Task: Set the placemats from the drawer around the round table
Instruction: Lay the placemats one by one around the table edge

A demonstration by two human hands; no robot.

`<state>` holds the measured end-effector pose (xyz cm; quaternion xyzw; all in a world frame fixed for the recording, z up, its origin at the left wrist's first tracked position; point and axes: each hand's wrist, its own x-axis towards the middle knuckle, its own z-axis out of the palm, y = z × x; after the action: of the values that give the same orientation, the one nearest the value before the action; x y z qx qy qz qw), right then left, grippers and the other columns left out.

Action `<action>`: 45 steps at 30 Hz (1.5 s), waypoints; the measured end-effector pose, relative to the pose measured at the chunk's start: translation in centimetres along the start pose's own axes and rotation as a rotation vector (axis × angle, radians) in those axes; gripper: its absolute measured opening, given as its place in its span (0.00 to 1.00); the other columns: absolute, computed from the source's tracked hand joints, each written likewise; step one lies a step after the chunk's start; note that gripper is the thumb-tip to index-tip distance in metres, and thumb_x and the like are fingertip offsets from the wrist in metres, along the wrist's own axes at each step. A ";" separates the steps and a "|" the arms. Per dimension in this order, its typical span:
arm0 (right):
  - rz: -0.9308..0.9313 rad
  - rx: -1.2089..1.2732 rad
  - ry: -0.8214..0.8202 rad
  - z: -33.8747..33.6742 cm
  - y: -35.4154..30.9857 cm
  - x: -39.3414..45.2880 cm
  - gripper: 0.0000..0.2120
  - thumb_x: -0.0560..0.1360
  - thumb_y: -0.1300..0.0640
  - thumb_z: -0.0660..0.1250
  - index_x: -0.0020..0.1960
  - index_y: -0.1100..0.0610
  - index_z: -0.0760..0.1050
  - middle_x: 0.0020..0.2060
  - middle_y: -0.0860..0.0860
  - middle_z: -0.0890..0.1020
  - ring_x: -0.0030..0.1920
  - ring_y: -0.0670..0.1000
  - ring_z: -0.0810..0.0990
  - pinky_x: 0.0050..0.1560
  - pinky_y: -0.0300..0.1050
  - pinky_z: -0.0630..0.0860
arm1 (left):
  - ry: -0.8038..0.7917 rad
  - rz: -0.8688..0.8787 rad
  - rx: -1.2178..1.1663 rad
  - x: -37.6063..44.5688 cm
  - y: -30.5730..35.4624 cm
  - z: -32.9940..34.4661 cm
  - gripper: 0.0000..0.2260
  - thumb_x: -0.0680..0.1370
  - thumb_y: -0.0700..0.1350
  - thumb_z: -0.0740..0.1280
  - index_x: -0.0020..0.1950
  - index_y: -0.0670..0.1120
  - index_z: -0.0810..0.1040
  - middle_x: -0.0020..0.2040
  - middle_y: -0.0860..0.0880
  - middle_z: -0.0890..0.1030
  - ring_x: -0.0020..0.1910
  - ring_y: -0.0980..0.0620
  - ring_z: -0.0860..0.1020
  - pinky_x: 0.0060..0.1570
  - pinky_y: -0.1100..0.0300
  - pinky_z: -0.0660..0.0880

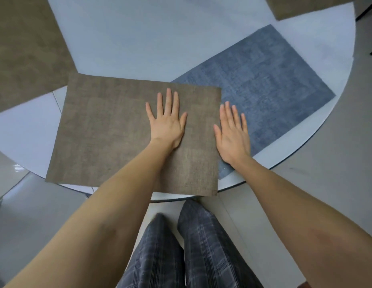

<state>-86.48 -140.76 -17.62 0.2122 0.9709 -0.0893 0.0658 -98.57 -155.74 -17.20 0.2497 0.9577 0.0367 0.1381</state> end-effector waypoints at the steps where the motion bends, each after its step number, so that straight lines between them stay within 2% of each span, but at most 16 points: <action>1: 0.050 0.001 0.007 0.0 0.2 -0.9 0.28 0.83 0.47 0.44 0.78 0.57 0.42 0.78 0.52 0.45 0.78 0.49 0.43 0.77 0.50 0.39 | 0.000 0.004 0.003 0.1 0.0 -0.1 0.28 0.83 0.57 0.43 0.79 0.47 0.41 0.79 0.49 0.41 0.78 0.45 0.40 0.73 0.36 0.40; 3: 0.092 0.027 0.027 0.1 -0.8 -3.0 0.29 0.82 0.46 0.45 0.78 0.58 0.42 0.78 0.53 0.45 0.78 0.50 0.42 0.77 0.50 0.40 | -0.017 0.006 0.006 0.1 0.0 -0.3 0.28 0.83 0.57 0.43 0.79 0.46 0.41 0.79 0.48 0.40 0.78 0.44 0.40 0.73 0.36 0.40; 5: 0.042 0.055 0.054 0.4 -3.2 -5.0 0.30 0.82 0.46 0.45 0.78 0.59 0.44 0.78 0.54 0.46 0.78 0.50 0.44 0.77 0.50 0.41 | -0.016 0.043 0.017 -0.7 0.1 -0.5 0.28 0.83 0.56 0.45 0.79 0.45 0.42 0.79 0.47 0.41 0.78 0.44 0.40 0.73 0.36 0.41; 9: -0.083 0.019 0.056 1.9 -7.0 -8.0 0.29 0.80 0.45 0.46 0.77 0.58 0.53 0.77 0.54 0.55 0.77 0.52 0.52 0.77 0.52 0.47 | 0.036 0.140 -0.040 -5.7 -0.5 -0.4 0.27 0.83 0.53 0.49 0.79 0.44 0.47 0.80 0.46 0.44 0.78 0.44 0.43 0.73 0.37 0.43; 13: -0.069 0.032 0.093 2.4 -6.8 -8.3 0.28 0.81 0.46 0.47 0.77 0.58 0.57 0.76 0.54 0.59 0.77 0.53 0.55 0.76 0.53 0.51 | -0.022 0.089 -0.083 -11.3 -1.8 1.1 0.29 0.83 0.57 0.48 0.79 0.46 0.45 0.80 0.46 0.43 0.78 0.42 0.41 0.71 0.34 0.40; 16: -0.076 0.028 0.090 2.5 -7.0 -8.4 0.28 0.81 0.46 0.45 0.77 0.59 0.54 0.77 0.54 0.56 0.77 0.52 0.52 0.77 0.51 0.49 | -0.023 0.089 -0.014 -13.5 -3.2 2.7 0.31 0.81 0.62 0.44 0.79 0.47 0.42 0.79 0.46 0.40 0.77 0.41 0.39 0.71 0.34 0.38; 21: -0.052 -0.018 0.079 2.5 -6.8 -7.1 0.28 0.82 0.45 0.44 0.78 0.56 0.46 0.78 0.52 0.49 0.78 0.51 0.46 0.77 0.51 0.44 | 0.072 0.141 0.071 -13.6 -3.8 3.8 0.32 0.79 0.63 0.40 0.79 0.49 0.44 0.80 0.46 0.44 0.78 0.42 0.42 0.72 0.34 0.40; 26: -0.057 -0.030 0.068 2.6 -6.9 -6.6 0.28 0.82 0.45 0.44 0.78 0.56 0.44 0.78 0.52 0.47 0.78 0.51 0.44 0.77 0.50 0.41 | 0.100 0.141 0.038 -13.6 -3.9 3.9 0.31 0.80 0.62 0.43 0.80 0.50 0.45 0.80 0.47 0.45 0.78 0.43 0.42 0.72 0.34 0.40; 28: -0.075 0.037 0.047 2.2 -6.7 -6.5 0.29 0.82 0.45 0.45 0.78 0.56 0.45 0.78 0.52 0.47 0.78 0.51 0.43 0.77 0.50 0.39 | 0.115 0.132 0.025 -13.5 -3.9 3.9 0.30 0.80 0.62 0.43 0.80 0.50 0.45 0.80 0.48 0.46 0.78 0.43 0.43 0.72 0.34 0.40; 31: -0.158 0.189 -0.037 1.2 -5.3 -8.2 0.33 0.80 0.40 0.51 0.78 0.54 0.45 0.78 0.53 0.45 0.78 0.50 0.42 0.77 0.49 0.39 | 0.123 0.136 0.026 -13.5 -4.0 4.0 0.30 0.80 0.62 0.43 0.80 0.50 0.45 0.80 0.48 0.46 0.78 0.44 0.43 0.72 0.35 0.41; 34: -0.348 0.019 -0.140 1.0 -3.4 -11.8 0.39 0.75 0.32 0.52 0.78 0.49 0.43 0.78 0.52 0.41 0.77 0.49 0.38 0.77 0.51 0.38 | 0.128 0.141 0.013 -13.5 -4.2 3.9 0.30 0.80 0.62 0.43 0.80 0.50 0.45 0.80 0.48 0.46 0.78 0.44 0.43 0.73 0.35 0.41; 36: -0.413 -0.061 -0.172 1.1 -2.3 -12.9 0.38 0.76 0.32 0.51 0.78 0.47 0.42 0.78 0.52 0.40 0.77 0.50 0.37 0.76 0.51 0.37 | 0.136 0.140 -0.002 -13.5 -4.2 3.9 0.30 0.81 0.61 0.43 0.80 0.50 0.46 0.80 0.48 0.46 0.78 0.44 0.43 0.73 0.36 0.40; 40: -0.446 -0.068 -0.190 0.5 -1.7 -12.7 0.34 0.78 0.37 0.51 0.78 0.46 0.42 0.77 0.52 0.40 0.76 0.50 0.36 0.75 0.49 0.35 | 0.146 0.138 -0.008 -13.6 -4.1 4.0 0.29 0.81 0.61 0.44 0.80 0.50 0.47 0.80 0.48 0.48 0.78 0.44 0.44 0.73 0.36 0.41; 45: -0.455 -0.056 -0.194 0.7 -1.6 -12.7 0.32 0.78 0.38 0.48 0.78 0.46 0.41 0.77 0.51 0.39 0.76 0.50 0.34 0.75 0.51 0.36 | 0.149 0.138 0.011 -13.5 -4.0 4.1 0.29 0.81 0.61 0.44 0.80 0.50 0.47 0.80 0.48 0.48 0.78 0.44 0.45 0.73 0.36 0.42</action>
<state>-75.62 -147.42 -15.95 -0.0236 0.9850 -0.0946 0.1427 -87.97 -165.82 -18.38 0.3124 0.9461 0.0596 0.0621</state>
